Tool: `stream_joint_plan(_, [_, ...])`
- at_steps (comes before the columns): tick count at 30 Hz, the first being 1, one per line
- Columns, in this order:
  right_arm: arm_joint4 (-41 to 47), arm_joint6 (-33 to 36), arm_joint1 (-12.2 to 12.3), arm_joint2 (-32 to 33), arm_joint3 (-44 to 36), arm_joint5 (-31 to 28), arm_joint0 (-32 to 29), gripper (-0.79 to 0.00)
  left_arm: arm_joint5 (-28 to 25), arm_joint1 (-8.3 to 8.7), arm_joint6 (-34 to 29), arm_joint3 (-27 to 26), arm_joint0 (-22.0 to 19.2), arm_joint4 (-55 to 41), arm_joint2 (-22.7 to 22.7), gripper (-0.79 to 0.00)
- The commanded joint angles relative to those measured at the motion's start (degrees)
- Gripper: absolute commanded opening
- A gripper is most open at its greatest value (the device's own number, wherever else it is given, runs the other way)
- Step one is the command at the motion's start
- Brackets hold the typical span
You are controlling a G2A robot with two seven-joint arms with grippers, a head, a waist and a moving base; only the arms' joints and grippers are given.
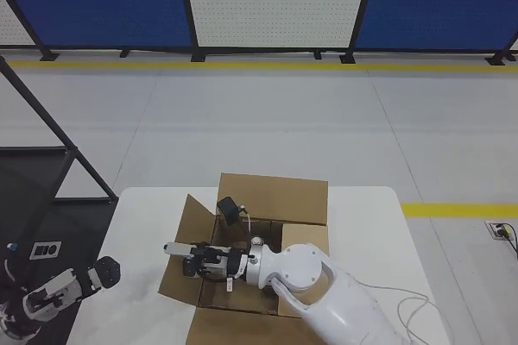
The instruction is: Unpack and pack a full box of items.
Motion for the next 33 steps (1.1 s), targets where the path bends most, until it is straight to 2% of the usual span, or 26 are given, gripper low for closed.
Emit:
stream_joint_plan(1, [0.6, 0.5, -0.4, -0.3, 1.0, -0.4, 0.5, 0.000, 2.4, 0.16, -3.2, -0.7, -1.0, -1.4, 0.1, 0.000])
stream_joint_plan(5, [1.7, 2.2, -1.2, -0.6, 2.8, -1.8, 1.3, 0.000, 5.2, 0.27, -6.4, -1.5, -2.9, -3.2, 0.9, 0.000])
stream_joint_plan(9, [2.3, 3.6, -1.8, -0.6, 4.1, -2.8, 2.0, 0.000, 6.9, 0.26, -6.3, -0.7, -5.0, -2.8, 2.4, 0.000])
stream_joint_plan(19, [4.0, 8.3, -2.8, 0.1, 7.7, -3.6, 2.8, 0.000, 6.8, -0.02, -4.6, 2.0, -7.6, 2.0, 6.9, 0.000])
stream_joint_plan(23, [3.6, 5.8, -3.5, -0.3, 9.7, -2.1, 3.0, 0.000, 6.5, -0.40, -4.0, 2.6, -7.8, 0.1, 8.6, 0.000])
stream_joint_plan(28, [4.3, 4.0, -4.1, 0.4, 11.6, -2.2, 2.8, 0.000, 2.9, -0.88, -2.2, 2.9, -7.4, -2.9, 8.3, 0.000])
stream_joint_plan(33, [1.7, 1.6, -4.2, 1.0, 11.0, -1.9, 2.3, 0.000, -2.2, -1.27, 2.1, 4.1, -5.3, -6.0, 4.6, 0.000])
